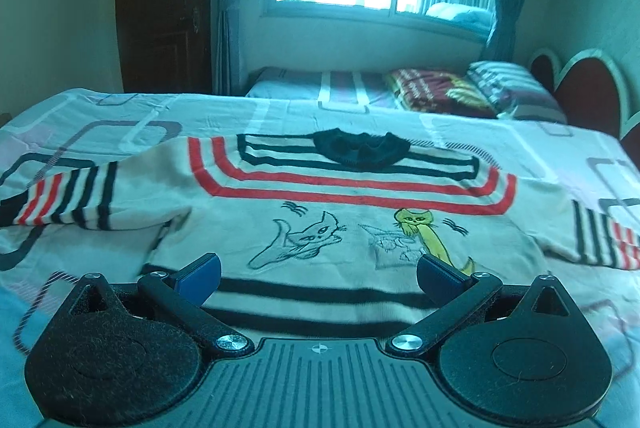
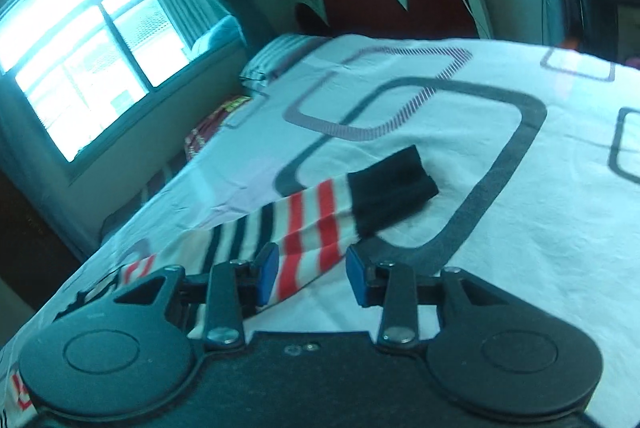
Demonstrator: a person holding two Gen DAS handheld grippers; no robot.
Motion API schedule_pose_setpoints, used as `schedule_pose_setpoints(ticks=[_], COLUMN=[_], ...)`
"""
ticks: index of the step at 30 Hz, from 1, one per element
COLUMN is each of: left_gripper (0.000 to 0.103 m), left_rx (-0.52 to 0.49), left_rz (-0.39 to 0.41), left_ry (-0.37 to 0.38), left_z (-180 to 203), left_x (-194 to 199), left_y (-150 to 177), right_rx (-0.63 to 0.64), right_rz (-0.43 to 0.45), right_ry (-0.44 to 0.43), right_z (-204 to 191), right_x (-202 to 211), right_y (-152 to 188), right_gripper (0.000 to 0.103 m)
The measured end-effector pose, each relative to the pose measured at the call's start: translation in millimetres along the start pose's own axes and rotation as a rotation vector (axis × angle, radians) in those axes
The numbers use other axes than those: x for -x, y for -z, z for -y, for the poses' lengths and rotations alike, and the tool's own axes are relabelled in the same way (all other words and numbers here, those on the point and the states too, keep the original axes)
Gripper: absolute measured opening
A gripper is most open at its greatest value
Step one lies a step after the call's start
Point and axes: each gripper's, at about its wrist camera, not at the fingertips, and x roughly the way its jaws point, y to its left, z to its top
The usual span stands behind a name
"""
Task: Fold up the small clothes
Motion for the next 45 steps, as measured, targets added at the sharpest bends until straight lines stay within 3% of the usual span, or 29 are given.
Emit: schedule_pose_setpoints(ticks=[7, 12, 15, 16, 18, 22, 25, 29, 35, 39, 45], left_gripper=[0.103, 0.103, 0.103, 0.103, 0.103, 0.103, 0.103, 0.103, 0.103, 0.103, 0.103], left_rx=[0.022, 0.017, 0.017, 0.017, 0.010, -0.043, -0.065, -0.020, 0.020, 0.042, 0.065], left_rz=[-0.047, -0.064, -0.078, -0.082, -0.083, -0.076, -0.063, -0.050, -0.042, -0.056, -0.078], left_ry=[-0.047, -0.061, -0.066, -0.065, -0.065, -0.076, -0.086, -0.032, 0.034, 0.042, 0.034], left_z=[17.3, 20.0, 16.6, 14.7, 10.7, -0.4, -16.1, -46.9, -86.4, -118.3, -160.1], left_x=[-50.1, -66.8, -73.5, -75.3, -76.8, -80.3, -85.5, -94.6, -105.9, -108.8, -110.8], left_y=[-19.0, -24.5, -26.7, -27.7, -30.1, -38.5, -45.5, -53.3, -58.5, -59.0, -55.0], right_rx=[-0.178, -0.187, -0.213, -0.209, -0.156, 0.093, 0.138, 0.195, 0.388, 0.453, 0.531], right_rz=[-0.079, -0.050, -0.035, -0.033, -0.030, -0.011, 0.013, 0.046, 0.037, -0.066, -0.218], right_ry=[0.012, -0.007, 0.016, 0.040, 0.084, 0.202, 0.197, 0.124, -0.111, -0.261, -0.406], right_z=[29.2, 26.3, 28.6, 29.0, 26.1, -9.2, -23.5, -59.1, -169.6, -244.3, -322.4], right_x=[-62.5, -78.2, -82.5, -83.5, -85.3, -89.2, -87.1, -74.9, -56.2, -61.8, -69.5], right_y=[-3.0, -2.1, -3.8, -4.7, -5.7, -5.4, -5.7, -4.4, 33.9, 84.3, 167.6], right_gripper=[0.038, 0.039, 0.027, 0.015, 0.006, 0.008, 0.008, 0.008, 0.007, 0.007, 0.007])
